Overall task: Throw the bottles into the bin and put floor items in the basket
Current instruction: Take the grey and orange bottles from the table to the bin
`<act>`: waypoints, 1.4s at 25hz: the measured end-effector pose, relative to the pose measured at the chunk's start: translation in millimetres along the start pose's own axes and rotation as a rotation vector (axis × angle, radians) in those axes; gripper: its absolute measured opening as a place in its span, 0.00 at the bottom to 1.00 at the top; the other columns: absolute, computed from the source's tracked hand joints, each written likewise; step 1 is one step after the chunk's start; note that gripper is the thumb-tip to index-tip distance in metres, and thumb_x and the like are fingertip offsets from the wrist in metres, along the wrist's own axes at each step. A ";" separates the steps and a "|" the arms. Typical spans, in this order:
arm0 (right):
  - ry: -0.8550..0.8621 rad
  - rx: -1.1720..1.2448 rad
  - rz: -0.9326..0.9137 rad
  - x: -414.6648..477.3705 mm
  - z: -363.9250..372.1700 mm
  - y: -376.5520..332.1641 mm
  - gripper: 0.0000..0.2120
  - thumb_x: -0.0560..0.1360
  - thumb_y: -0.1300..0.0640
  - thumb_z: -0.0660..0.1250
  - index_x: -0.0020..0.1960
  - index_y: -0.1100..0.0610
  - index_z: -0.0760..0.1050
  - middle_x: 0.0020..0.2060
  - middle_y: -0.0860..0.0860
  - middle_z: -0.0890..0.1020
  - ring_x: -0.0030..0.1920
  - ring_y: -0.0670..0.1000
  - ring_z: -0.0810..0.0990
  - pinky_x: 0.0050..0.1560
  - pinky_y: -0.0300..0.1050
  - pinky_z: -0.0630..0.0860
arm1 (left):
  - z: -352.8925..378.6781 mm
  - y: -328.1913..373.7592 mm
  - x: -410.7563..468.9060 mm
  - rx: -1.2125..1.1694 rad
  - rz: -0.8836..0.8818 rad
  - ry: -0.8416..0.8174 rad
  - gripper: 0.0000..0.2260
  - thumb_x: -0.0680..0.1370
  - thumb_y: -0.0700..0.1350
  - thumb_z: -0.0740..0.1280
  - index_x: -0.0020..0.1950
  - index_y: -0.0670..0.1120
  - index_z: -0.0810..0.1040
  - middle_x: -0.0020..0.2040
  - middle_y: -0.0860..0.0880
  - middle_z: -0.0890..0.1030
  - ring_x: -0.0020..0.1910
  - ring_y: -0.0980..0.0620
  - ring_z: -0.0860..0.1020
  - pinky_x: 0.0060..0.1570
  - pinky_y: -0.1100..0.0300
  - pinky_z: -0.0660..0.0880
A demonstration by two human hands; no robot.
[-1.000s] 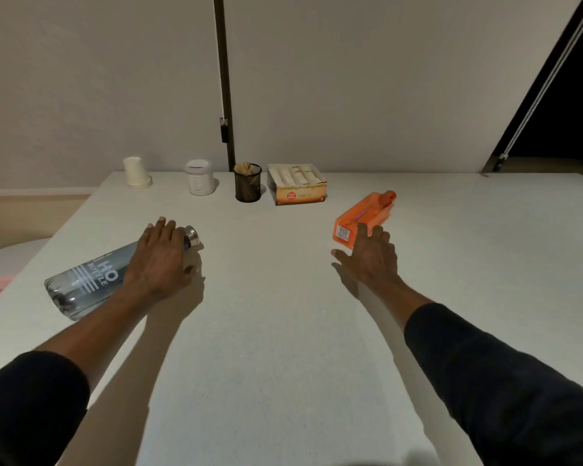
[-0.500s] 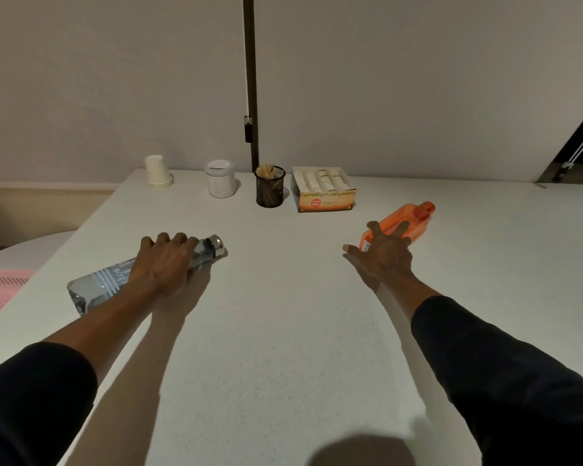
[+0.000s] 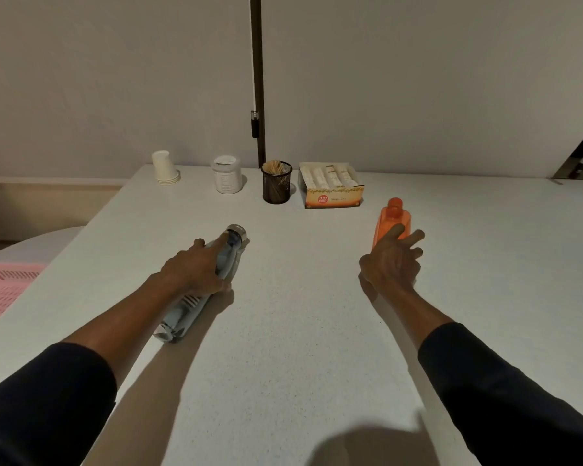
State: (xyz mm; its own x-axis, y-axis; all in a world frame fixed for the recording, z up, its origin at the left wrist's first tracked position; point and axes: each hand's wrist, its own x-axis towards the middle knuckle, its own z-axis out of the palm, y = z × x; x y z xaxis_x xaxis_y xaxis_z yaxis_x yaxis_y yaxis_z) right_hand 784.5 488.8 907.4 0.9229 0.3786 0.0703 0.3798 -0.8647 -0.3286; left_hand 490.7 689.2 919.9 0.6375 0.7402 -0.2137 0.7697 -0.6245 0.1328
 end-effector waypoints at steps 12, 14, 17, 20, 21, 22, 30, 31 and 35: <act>-0.042 0.200 -0.143 -102.6 -14.3 12.0 0.40 0.77 0.48 0.70 0.81 0.45 0.51 0.64 0.63 0.69 0.62 0.66 0.74 0.57 0.60 0.76 | 32.4 -12.9 -56.0 -0.358 -0.026 0.201 0.51 0.67 0.62 0.78 0.83 0.65 0.52 0.63 0.45 0.76 0.54 0.43 0.77 0.54 0.46 0.79; 0.010 0.219 -0.231 -135.1 -16.5 5.2 0.37 0.77 0.48 0.68 0.81 0.44 0.53 0.62 0.61 0.69 0.58 0.63 0.75 0.54 0.57 0.77 | 31.2 -15.8 -72.6 -0.414 -0.027 0.254 0.50 0.68 0.61 0.79 0.83 0.66 0.52 0.65 0.46 0.76 0.55 0.45 0.76 0.54 0.48 0.78; 0.057 0.314 -0.340 -180.7 -22.7 -5.4 0.34 0.78 0.48 0.68 0.79 0.40 0.57 0.63 0.57 0.69 0.56 0.59 0.76 0.54 0.55 0.79 | 29.0 -16.9 -106.2 -0.513 -0.001 0.368 0.49 0.71 0.59 0.80 0.83 0.66 0.52 0.66 0.47 0.76 0.57 0.46 0.78 0.55 0.48 0.79; 0.052 0.404 -0.400 -216.8 -26.8 -11.7 0.34 0.78 0.46 0.69 0.79 0.38 0.58 0.65 0.54 0.69 0.59 0.56 0.77 0.56 0.54 0.80 | 28.7 -19.6 -146.0 -0.507 -0.010 0.469 0.49 0.72 0.60 0.79 0.85 0.63 0.52 0.67 0.47 0.75 0.57 0.44 0.80 0.55 0.45 0.81; 0.042 0.421 -0.420 -227.7 -27.5 -13.3 0.34 0.78 0.46 0.69 0.79 0.37 0.58 0.65 0.53 0.69 0.59 0.56 0.77 0.57 0.54 0.81 | 29.6 -21.4 -161.2 -0.501 -0.022 0.501 0.49 0.72 0.60 0.79 0.85 0.64 0.52 0.68 0.48 0.75 0.56 0.44 0.80 0.54 0.44 0.82; 0.027 0.437 -0.443 -237.3 -28.3 -14.8 0.34 0.77 0.45 0.70 0.79 0.37 0.58 0.66 0.52 0.68 0.60 0.56 0.77 0.58 0.55 0.81 | 30.2 -22.8 -176.1 -0.490 -0.035 0.538 0.49 0.72 0.61 0.78 0.84 0.65 0.50 0.68 0.49 0.74 0.56 0.44 0.80 0.53 0.44 0.82; -0.101 0.589 -0.671 -289.5 -42.0 -15.9 0.35 0.77 0.47 0.72 0.80 0.41 0.61 0.65 0.54 0.69 0.61 0.57 0.77 0.57 0.52 0.79 | 40.3 -23.5 -291.7 -0.452 -0.259 0.747 0.50 0.72 0.61 0.78 0.85 0.64 0.49 0.71 0.50 0.72 0.58 0.45 0.80 0.49 0.46 0.82; -0.110 0.621 -0.706 -297.7 -44.0 -10.5 0.35 0.77 0.47 0.73 0.80 0.40 0.61 0.64 0.53 0.70 0.61 0.57 0.77 0.56 0.52 0.79 | 45.4 -19.5 -309.9 -0.463 -0.287 0.779 0.49 0.72 0.62 0.77 0.85 0.63 0.50 0.71 0.50 0.72 0.58 0.45 0.80 0.48 0.49 0.81; -0.189 0.758 -0.804 -338.2 -38.8 10.1 0.34 0.77 0.47 0.73 0.77 0.34 0.60 0.63 0.49 0.70 0.56 0.50 0.76 0.55 0.53 0.81 | 71.5 -4.1 -382.5 -0.400 -0.415 0.826 0.48 0.71 0.68 0.71 0.85 0.61 0.51 0.72 0.49 0.71 0.57 0.47 0.80 0.47 0.51 0.82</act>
State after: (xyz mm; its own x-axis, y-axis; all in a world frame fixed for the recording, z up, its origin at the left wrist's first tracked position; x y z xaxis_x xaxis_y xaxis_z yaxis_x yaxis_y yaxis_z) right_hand 478.7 339.3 916.8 0.3774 0.8365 0.3973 0.6648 0.0540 -0.7450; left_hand 241.2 390.8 931.8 0.0247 0.9158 0.4008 0.7949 -0.2611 0.5477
